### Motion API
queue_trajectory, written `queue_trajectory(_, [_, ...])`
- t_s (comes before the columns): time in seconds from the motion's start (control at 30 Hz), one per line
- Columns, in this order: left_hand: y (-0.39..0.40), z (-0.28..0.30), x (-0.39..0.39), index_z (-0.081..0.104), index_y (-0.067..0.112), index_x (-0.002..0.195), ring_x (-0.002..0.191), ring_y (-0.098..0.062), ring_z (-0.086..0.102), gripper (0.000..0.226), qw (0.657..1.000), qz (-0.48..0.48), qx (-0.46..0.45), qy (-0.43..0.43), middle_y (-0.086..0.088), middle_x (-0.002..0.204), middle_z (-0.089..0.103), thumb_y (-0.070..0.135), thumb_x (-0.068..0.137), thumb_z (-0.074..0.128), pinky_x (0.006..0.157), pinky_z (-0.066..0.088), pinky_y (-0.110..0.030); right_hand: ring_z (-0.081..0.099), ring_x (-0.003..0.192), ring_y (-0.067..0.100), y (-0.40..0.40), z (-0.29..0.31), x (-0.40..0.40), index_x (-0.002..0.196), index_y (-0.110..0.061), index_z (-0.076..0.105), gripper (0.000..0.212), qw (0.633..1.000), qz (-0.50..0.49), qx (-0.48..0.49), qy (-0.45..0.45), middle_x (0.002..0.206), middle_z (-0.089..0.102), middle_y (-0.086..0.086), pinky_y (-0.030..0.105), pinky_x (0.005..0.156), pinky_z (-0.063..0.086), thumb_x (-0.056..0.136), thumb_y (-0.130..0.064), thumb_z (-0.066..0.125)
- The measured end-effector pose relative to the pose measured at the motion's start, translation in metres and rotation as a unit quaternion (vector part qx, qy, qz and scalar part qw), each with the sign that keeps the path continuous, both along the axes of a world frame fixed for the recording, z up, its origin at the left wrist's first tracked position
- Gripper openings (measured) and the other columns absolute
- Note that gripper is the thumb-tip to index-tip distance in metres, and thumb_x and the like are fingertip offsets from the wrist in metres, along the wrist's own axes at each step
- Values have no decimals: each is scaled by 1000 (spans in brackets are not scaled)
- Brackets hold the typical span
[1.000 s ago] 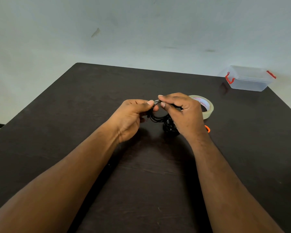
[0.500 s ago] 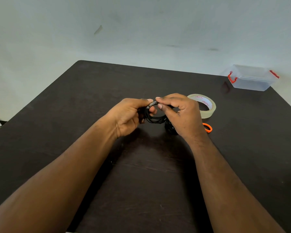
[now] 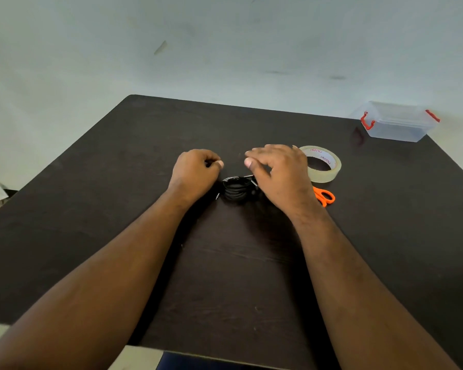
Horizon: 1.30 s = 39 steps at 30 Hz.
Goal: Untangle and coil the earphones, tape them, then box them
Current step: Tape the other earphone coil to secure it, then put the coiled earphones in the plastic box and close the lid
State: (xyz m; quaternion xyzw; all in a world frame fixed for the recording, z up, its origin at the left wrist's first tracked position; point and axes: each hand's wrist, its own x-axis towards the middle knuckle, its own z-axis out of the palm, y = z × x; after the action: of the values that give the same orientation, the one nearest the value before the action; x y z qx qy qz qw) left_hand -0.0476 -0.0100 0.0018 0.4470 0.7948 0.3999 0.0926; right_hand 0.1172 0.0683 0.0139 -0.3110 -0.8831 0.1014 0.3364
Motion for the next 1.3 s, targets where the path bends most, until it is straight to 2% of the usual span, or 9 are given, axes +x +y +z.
queue_trajectory(0.1, [2,3,2,76,16,101,95,-11,64,20,1000,4,-18,19,3,100,74,22,90,61,82,41,-18,66,96,14,11,9,18,88,-25,76,18,1000,1,-20,21,91,75,-11,48,92,47,89,-32,60])
queue_trajectory(0.2, [14,13,7,72,19,109,107,-19,63,24,998,-3,-62,23,1,107,72,27,89,61,87,45,-25,68,90,13,29,19,51,83,-24,77,16,999,-32,-20,-26,88,75,-10,36,85,50,87,-29,63])
queue_trajectory(0.27, [29,22,17,65,17,123,117,-24,58,37,993,-32,-101,50,-4,123,66,31,89,62,94,45,-32,68,87,17,49,26,75,84,-21,77,17,996,-59,-10,-72,86,75,-4,33,80,49,87,-30,62])
queue_trajectory(0.47, [116,49,83,51,21,138,131,-28,46,57,963,-163,-133,169,-8,142,50,38,85,61,106,42,-43,66,93,17,118,46,150,91,-24,77,16,978,-112,-14,-177,95,75,-6,42,89,49,89,-33,63])
queue_trajectory(0.73, [246,58,174,52,18,134,125,-31,51,72,923,-250,-166,242,-8,138,50,52,74,73,100,46,-47,58,115,25,219,48,206,115,-18,70,32,969,-147,-19,-200,121,67,3,40,96,47,84,-29,68])
queue_trajectory(0.83, [282,50,190,48,16,137,126,-29,51,90,897,-272,-245,248,-6,139,52,62,65,77,103,44,-46,50,125,27,256,43,212,131,-18,59,50,965,-153,-16,-211,135,55,8,42,102,44,83,-29,70])
queue_trajectory(0.97, [315,47,199,44,16,142,110,-27,61,91,861,-304,-352,204,-3,119,62,56,69,80,91,47,-36,25,144,27,299,34,212,149,-21,34,77,952,-155,-6,-264,157,27,9,42,114,30,82,-28,72])
queue_trajectory(1.07, [332,52,203,38,16,147,120,-30,55,96,851,-304,-382,193,-8,135,55,50,69,82,84,41,-36,16,147,28,327,29,204,153,-22,20,90,943,-142,-4,-302,161,16,9,45,117,24,81,-32,73])
queue_trajectory(1.3, [345,44,203,40,16,147,122,-31,54,92,863,-290,-369,186,-8,141,51,43,70,83,76,43,-33,29,143,27,353,24,193,152,-33,19,80,929,-155,-3,-337,160,23,2,48,110,34,88,-32,66])
